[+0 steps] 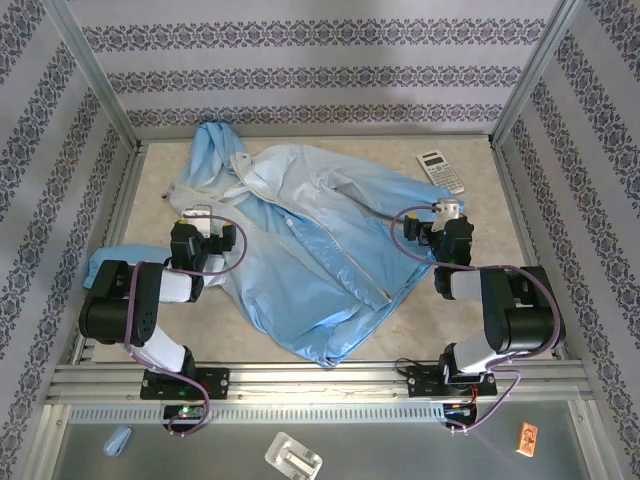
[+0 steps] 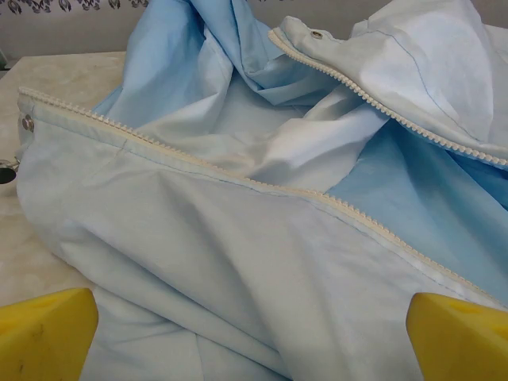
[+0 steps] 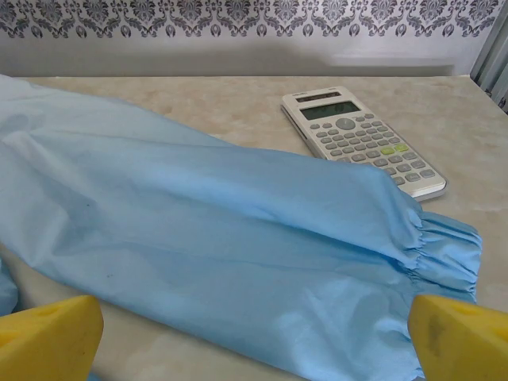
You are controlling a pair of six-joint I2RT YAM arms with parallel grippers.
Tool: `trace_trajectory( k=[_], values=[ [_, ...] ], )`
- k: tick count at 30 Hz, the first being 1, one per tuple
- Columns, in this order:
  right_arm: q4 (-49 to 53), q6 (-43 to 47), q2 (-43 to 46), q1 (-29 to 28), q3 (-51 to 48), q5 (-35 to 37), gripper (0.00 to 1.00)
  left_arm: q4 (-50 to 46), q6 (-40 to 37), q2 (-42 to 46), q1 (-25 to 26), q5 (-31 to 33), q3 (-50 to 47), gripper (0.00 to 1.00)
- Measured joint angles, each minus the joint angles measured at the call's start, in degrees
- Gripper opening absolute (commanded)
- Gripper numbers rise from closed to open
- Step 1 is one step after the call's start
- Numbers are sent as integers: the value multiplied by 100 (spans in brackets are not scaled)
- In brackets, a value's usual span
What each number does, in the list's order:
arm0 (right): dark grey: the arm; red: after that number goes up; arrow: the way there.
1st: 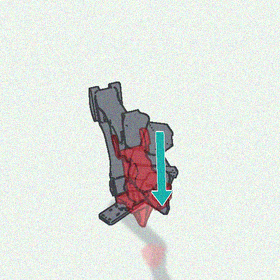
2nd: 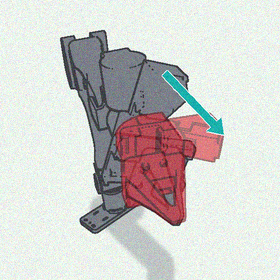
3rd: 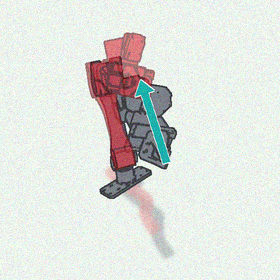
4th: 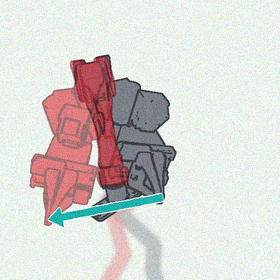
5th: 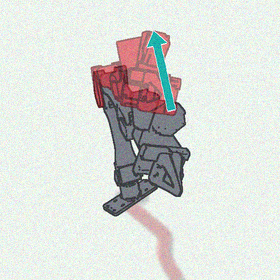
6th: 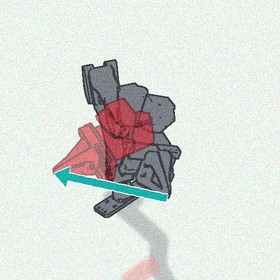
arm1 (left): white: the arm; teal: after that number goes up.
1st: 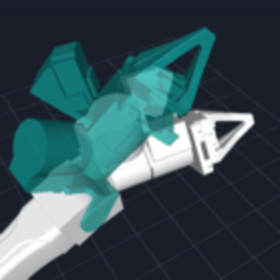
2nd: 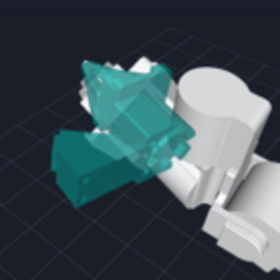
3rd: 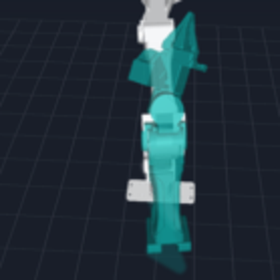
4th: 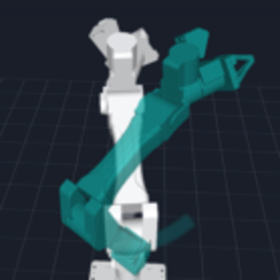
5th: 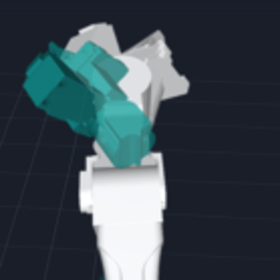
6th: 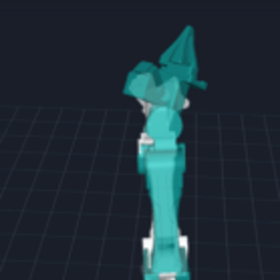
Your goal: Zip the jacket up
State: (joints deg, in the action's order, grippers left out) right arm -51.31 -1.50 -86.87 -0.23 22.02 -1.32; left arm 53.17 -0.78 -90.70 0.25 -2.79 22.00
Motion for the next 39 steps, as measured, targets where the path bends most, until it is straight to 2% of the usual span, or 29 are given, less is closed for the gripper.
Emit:
trace_trajectory(
  k=[39],
  values=[
    [7, -9, 22, 2, -4, 42, 98, 0, 24, 0, 0, 76, 0, 100]
  ],
)
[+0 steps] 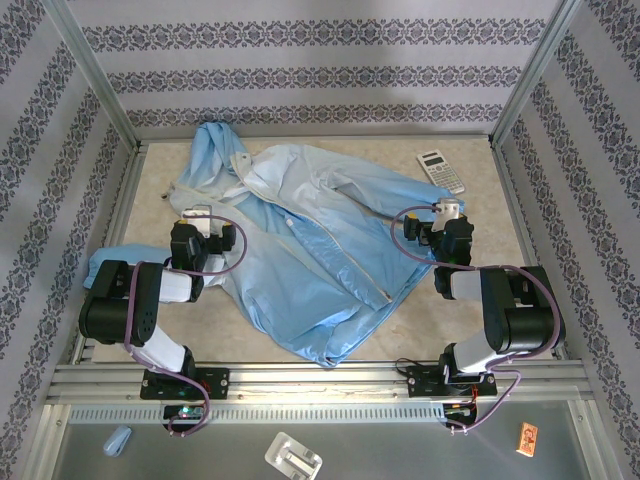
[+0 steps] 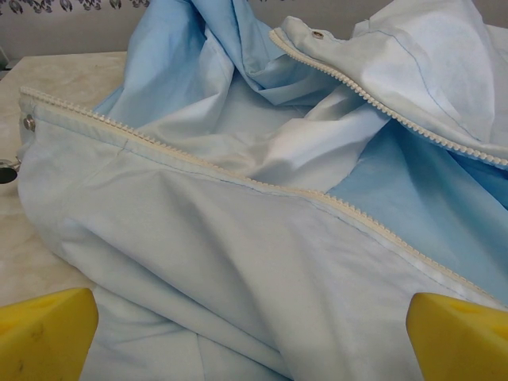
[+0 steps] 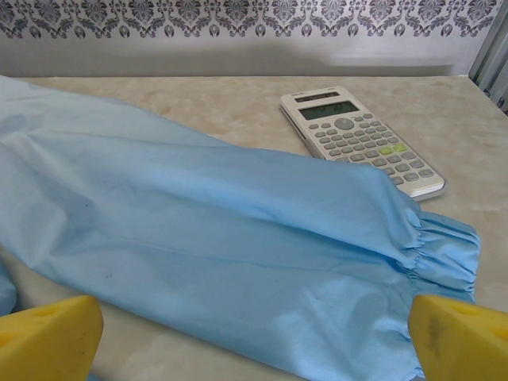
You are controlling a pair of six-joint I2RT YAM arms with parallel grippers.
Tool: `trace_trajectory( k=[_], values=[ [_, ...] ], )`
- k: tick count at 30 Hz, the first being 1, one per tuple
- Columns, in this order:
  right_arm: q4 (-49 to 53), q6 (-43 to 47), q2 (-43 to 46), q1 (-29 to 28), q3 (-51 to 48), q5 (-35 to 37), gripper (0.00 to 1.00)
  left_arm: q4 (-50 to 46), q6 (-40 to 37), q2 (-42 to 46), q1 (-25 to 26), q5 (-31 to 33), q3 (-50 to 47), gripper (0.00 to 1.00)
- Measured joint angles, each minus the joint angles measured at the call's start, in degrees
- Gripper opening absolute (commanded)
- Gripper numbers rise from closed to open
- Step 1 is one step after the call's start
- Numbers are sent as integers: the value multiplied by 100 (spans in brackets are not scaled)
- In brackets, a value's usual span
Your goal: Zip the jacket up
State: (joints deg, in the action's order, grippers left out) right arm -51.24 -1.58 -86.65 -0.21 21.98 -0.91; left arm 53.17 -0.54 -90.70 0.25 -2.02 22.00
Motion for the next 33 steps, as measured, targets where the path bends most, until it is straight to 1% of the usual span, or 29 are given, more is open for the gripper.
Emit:
trace_trajectory(
  k=[3, 8, 11, 13, 14, 15, 17, 19, 21, 24, 26, 29, 31, 33],
  values=[
    [223, -2, 348, -2, -46, 61, 98, -107, 39, 142, 0, 101, -4, 100],
    [1012, -92, 1499, -9, 76, 116, 98, -831, 256, 1156, 0, 437, 9, 98],
    [1843, -181, 1762, -142, 634, 157, 97, -1644, 498, 1694, 0, 649, 243, 91],
    [2382, -208, 1722, -345, 1126, 184, 97, -2249, 684, 1853, 0, 758, 535, 86],
    [2651, -210, 1676, -483, 1381, 203, 95, -2581, 767, 1888, 0, 809, 708, 84],
    [2861, -188, 1604, -614, 1593, 210, 91, -2907, 863, 1897, 0, 835, 881, 82],
    [3425, -151, 1320, -966, 2151, 205, 78, -3567, 1082, 1891, 0, 828, 1209, 77],
    [3974, -107, 903, -1290, 2706, 133, 69, -4118, 1311, 1838, 0, 756, 1456, 71],
    [4570, -109, 339, -1604, 3346, 28, 63, -4564, 1519, 1696, 0, 603, 1650, 65],
    [5213, -177, -518, -1985, 4096, -229, 49, -5180, 1797, 1292, 17, 199, 1908, 58],
    [5515, -315, -1029, -2173, 4358, -448, 41, -5565, 1974, 944, 90, -81, 2085, 52],
    [5893, -531, -1596, -2350, 4433, -717, 32, -5890, 2199, 442, 299, -385, 2293, 47],
    [6131, -660, -1838, -2396, 4428, -848, 27, -5987, 2339, 131, 463, -527, 2380, 43],
    [6286, -800, -1985, -2396, 4387, -968, 23, -6050, 2439, -190, 632, -634, 2481, 43]
  ],
)
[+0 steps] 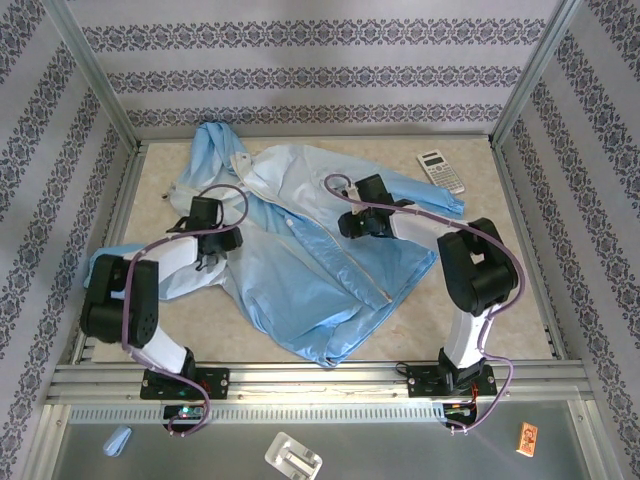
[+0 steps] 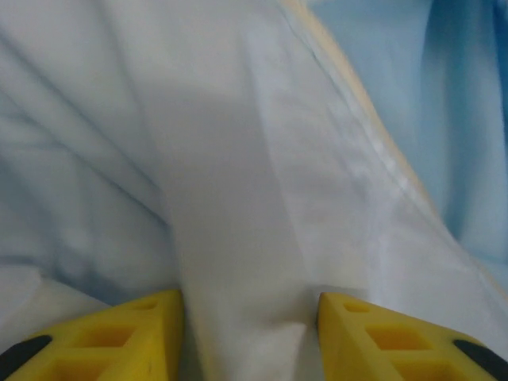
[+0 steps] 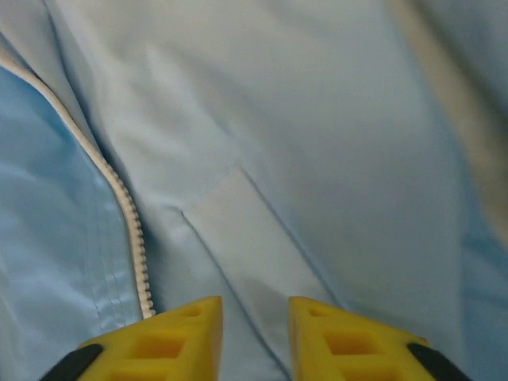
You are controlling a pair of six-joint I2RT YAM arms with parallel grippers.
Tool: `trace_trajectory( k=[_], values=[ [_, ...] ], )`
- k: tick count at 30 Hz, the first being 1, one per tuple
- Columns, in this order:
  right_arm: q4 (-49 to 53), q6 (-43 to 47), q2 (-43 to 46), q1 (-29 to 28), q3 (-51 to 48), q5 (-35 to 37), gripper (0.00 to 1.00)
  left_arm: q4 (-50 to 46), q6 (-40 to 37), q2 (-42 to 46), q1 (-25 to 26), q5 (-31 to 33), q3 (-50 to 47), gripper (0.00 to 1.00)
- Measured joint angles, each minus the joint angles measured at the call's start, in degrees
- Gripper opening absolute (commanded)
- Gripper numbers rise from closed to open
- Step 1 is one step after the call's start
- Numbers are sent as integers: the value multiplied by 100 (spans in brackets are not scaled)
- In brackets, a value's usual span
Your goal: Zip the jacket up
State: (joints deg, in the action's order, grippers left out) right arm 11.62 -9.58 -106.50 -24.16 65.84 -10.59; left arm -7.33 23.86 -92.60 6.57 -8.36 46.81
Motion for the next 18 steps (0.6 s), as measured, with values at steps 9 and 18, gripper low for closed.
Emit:
trace_trajectory(
  k=[9, 18],
  values=[
    [-212, -420, 142, 42, -800, -251, 11, 2, 264, -1412, 487, -321, 1397, 36],
    [-643, -855, 275, 20, -1123, -496, 8, -415, 278, -2608, 678, -555, 3165, 36]
  ],
)
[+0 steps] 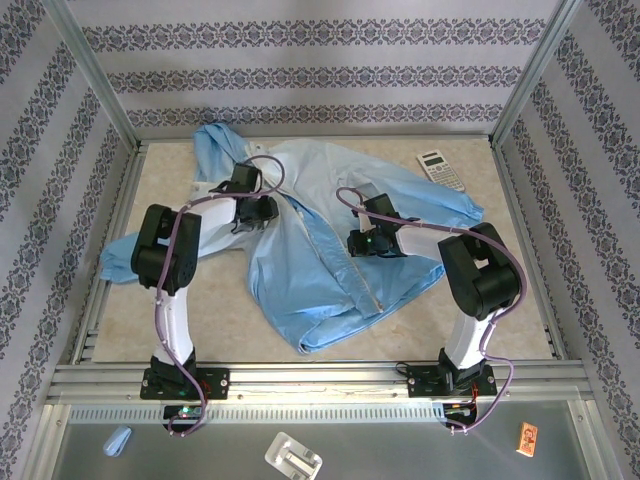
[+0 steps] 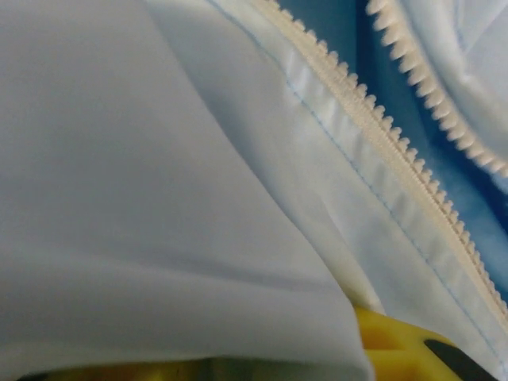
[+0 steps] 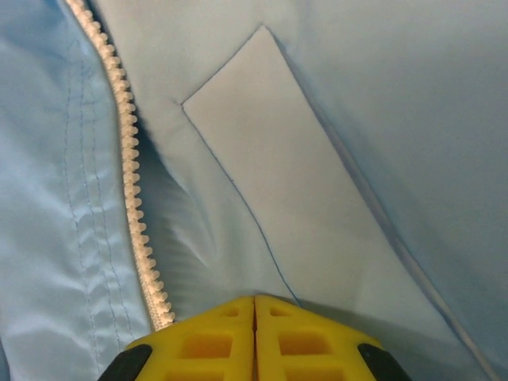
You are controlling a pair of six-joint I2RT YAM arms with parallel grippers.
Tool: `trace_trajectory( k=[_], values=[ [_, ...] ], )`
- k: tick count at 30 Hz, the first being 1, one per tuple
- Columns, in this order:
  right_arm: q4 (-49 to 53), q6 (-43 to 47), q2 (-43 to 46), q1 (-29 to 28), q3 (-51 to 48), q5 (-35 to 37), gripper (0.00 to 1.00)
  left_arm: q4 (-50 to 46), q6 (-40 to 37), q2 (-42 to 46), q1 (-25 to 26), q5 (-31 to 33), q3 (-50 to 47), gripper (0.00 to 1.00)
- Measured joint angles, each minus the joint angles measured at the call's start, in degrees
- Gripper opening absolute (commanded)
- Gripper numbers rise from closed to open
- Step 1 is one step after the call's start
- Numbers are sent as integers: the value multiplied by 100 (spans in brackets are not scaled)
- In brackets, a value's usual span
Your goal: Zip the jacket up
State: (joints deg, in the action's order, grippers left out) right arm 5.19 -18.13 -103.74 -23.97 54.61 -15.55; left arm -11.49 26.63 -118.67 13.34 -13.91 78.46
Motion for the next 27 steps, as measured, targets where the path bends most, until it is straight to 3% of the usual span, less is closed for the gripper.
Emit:
trace_trajectory(
  k=[11, 16, 20, 27],
  values=[
    [76, -173, -17, -258, 92, -44, 7, -754, -72, -1266, 472, -214, 2096, 32],
    [87, -278, -15, -380, 166, -37, 13, -1388, -313, -1617, 498, -251, 2927, 38],
    [269, -363, 170, -444, 179, 4, 26, -1969, -629, -1600, 492, -216, 3342, 45],
    [680, -468, 1185, -472, 181, 160, 28, -2809, -1064, -557, 435, -118, 3204, 53]
  ],
)
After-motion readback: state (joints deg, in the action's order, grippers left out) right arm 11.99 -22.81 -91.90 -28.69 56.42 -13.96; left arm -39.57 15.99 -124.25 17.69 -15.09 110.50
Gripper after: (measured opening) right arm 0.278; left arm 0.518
